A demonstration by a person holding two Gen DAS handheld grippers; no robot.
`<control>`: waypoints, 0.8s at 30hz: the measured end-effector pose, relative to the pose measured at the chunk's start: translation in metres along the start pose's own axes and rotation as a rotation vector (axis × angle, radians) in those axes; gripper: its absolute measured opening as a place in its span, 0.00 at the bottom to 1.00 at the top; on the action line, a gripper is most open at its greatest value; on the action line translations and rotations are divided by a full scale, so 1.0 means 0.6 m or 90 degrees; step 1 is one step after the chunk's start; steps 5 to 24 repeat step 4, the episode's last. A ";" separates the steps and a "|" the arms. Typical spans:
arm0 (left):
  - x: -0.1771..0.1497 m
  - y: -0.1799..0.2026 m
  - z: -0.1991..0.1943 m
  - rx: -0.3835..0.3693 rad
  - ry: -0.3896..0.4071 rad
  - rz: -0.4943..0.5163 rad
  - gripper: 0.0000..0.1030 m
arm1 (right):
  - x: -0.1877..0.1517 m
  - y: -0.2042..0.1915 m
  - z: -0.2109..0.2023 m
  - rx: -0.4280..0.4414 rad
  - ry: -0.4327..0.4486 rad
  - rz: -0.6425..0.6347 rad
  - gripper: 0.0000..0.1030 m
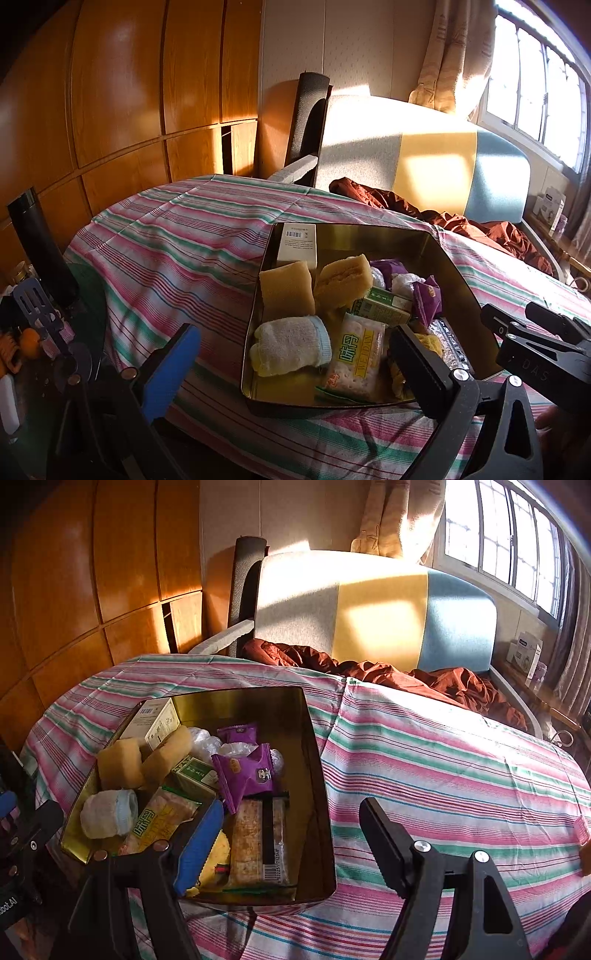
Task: Organize objects
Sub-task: 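Move both tools back from the tray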
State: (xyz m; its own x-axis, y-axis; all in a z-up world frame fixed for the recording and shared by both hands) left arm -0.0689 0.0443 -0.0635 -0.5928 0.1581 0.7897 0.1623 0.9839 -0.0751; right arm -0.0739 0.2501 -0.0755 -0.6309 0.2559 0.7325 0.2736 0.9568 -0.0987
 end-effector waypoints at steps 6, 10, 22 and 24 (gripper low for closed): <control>-0.002 -0.002 0.003 -0.002 -0.006 -0.005 1.00 | 0.000 0.001 0.002 0.001 -0.002 0.003 0.75; -0.002 -0.002 0.003 -0.002 -0.006 -0.005 1.00 | 0.000 0.001 0.002 0.001 -0.002 0.003 0.75; -0.002 -0.002 0.003 -0.002 -0.006 -0.005 1.00 | 0.000 0.001 0.002 0.001 -0.002 0.003 0.75; -0.002 -0.002 0.003 -0.002 -0.006 -0.005 1.00 | 0.000 0.001 0.002 0.001 -0.002 0.003 0.75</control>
Point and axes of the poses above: each gripper's, at about its wrist camera, not at the fingertips, and z roughly the way its jaws point, y to its right, x to its top, the point moved 9 cm from there along z, roughly the way its jaws point, and after that the axes turned 9 degrees about z, right-handed, at the moved point
